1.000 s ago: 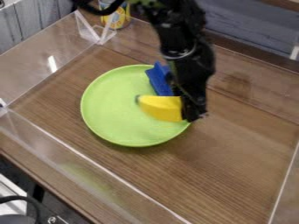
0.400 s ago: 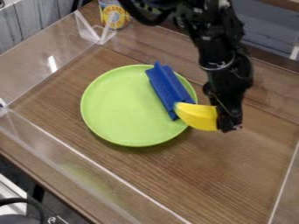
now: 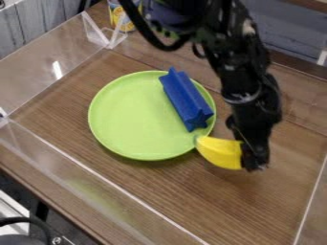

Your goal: Remove the banana from inside the green plate and put it on the table

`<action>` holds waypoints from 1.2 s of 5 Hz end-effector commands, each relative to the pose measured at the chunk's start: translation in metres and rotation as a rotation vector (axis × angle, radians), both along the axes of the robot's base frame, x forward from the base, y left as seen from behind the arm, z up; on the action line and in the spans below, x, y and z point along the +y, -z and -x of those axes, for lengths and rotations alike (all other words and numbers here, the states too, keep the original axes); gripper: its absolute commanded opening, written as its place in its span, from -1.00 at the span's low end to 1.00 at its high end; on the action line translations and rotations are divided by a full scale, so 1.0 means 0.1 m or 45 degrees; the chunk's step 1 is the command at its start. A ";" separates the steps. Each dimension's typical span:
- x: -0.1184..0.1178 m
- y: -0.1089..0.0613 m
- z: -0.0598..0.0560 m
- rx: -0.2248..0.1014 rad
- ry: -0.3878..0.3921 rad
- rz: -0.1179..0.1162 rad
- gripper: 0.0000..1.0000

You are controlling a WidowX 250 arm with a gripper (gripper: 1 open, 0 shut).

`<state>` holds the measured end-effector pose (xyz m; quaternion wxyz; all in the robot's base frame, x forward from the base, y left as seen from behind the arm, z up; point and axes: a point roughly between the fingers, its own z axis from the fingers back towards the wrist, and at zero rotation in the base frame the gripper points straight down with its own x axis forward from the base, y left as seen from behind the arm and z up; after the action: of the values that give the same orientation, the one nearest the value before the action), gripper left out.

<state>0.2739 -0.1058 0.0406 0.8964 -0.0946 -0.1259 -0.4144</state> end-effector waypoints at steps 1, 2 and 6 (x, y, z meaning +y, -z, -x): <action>-0.16 -0.15 0.02 -0.077 -0.043 0.023 -1.00; -0.08 -0.25 0.05 -0.077 -0.101 0.011 -1.00; -0.13 -0.30 0.03 -0.094 -0.230 0.000 -1.00</action>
<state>0.2613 -0.1135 0.0576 0.9304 -0.0685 -0.1407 -0.3314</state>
